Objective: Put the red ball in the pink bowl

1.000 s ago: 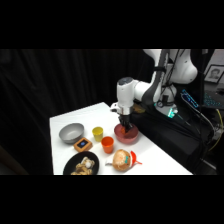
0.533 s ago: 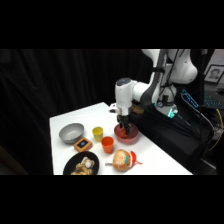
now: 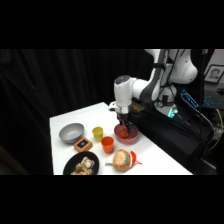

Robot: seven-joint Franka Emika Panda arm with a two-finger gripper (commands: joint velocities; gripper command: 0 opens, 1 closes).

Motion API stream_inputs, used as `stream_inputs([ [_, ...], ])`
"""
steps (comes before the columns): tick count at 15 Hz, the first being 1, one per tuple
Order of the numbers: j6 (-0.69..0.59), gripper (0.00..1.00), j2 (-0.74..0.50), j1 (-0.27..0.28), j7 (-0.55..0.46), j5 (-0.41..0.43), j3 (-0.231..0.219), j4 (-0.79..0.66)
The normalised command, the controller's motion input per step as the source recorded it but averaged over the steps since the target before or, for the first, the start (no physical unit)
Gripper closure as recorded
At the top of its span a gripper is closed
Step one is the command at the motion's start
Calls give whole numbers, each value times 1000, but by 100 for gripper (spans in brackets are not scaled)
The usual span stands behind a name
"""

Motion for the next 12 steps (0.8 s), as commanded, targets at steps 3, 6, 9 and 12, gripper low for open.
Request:
stream_inputs([
  [3,-312,0,-446,14,-92,-47,-19,-64],
  [6,-354,0,-399,-15,-82,-63,-18,4],
  [9,-394,0,-297,-44,-117,-38,-18,99],
  [12,-395,0,-260,-59,-140,-18,-26,165],
])
